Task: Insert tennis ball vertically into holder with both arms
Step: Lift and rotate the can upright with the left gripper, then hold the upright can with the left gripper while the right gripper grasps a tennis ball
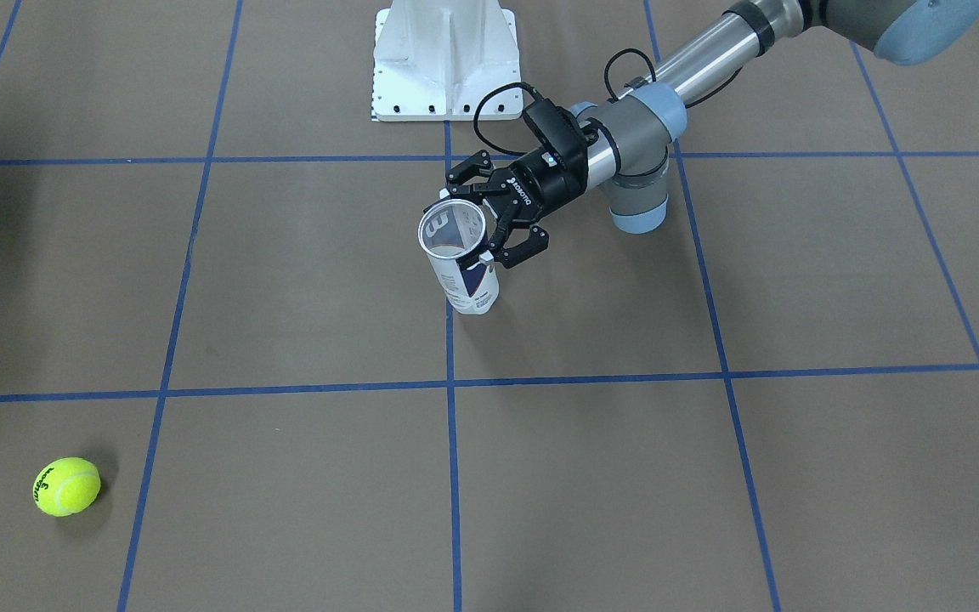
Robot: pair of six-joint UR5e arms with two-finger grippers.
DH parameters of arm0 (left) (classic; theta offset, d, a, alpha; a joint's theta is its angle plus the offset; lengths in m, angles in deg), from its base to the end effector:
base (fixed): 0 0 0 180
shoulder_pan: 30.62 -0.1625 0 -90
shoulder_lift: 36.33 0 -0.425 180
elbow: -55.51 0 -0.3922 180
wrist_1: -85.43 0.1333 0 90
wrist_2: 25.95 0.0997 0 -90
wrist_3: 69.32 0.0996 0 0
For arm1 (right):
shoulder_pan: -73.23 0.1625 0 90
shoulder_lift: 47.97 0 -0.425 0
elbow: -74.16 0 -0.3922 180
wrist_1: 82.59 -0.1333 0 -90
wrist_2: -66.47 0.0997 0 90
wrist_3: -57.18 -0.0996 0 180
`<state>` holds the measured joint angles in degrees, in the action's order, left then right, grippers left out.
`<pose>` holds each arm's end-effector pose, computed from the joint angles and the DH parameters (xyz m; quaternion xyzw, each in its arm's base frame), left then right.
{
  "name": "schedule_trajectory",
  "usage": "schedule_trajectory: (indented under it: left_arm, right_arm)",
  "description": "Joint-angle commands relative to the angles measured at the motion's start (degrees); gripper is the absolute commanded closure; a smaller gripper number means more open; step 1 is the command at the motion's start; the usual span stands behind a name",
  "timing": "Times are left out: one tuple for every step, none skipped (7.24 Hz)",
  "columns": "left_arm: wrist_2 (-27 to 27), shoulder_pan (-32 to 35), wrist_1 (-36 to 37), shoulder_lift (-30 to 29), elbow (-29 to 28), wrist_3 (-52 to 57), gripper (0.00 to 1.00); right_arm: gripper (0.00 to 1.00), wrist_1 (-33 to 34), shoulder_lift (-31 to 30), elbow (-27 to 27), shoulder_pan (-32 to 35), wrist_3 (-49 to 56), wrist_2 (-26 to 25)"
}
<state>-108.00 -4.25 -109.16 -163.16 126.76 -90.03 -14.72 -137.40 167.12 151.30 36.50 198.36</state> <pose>0.5231 -0.4235 0.2438 0.6711 0.5630 0.1185 0.4676 -0.0417 -0.5203 0.5870 0.1012 -0.3928 -0.0097 0.9140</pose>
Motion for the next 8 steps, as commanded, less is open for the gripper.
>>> schedule_trajectory:
  left_arm:
    - [-0.03, 0.00, 0.00, -0.26, 0.03, -0.03, 0.32]
    - [-0.03, 0.00, 0.00, -0.26, 0.03, -0.03, 0.31]
    - [-0.03, 0.00, 0.00, -0.26, 0.03, -0.12, 0.31]
    - [-0.03, 0.00, -0.09, -0.26, 0.12, -0.12, 0.31]
    - [-0.03, 0.00, -0.09, -0.26, 0.12, -0.12, 0.31]
    - [-0.03, 0.00, -0.09, -0.26, 0.12, -0.12, 0.31]
    - [-0.03, 0.00, -0.09, -0.26, 0.12, -0.12, 0.31]
    - [-0.03, 0.00, -0.09, -0.26, 0.12, -0.12, 0.31]
  right_arm:
    - [0.01, -9.91, -0.04, -4.61, -3.61, -6.47, -2.06]
    - [0.01, -13.35, -0.04, -6.37, -5.28, -8.31, -3.64]
    - [0.01, -15.12, -0.13, -7.26, -6.61, -9.20, -4.44]
    - [0.01, -16.70, -0.22, -8.57, -7.75, -9.21, -5.41]
    - [0.01, -20.03, -0.22, -11.29, -8.81, -9.30, -6.81]
    - [0.01, -24.06, -0.22, -14.44, -9.60, -10.17, -7.17]
    - [0.01, -25.32, -0.22, -15.09, -10.30, -11.31, -7.61]
    - [0.01, -25.68, -0.13, -15.09, -11.27, -12.89, -7.70]
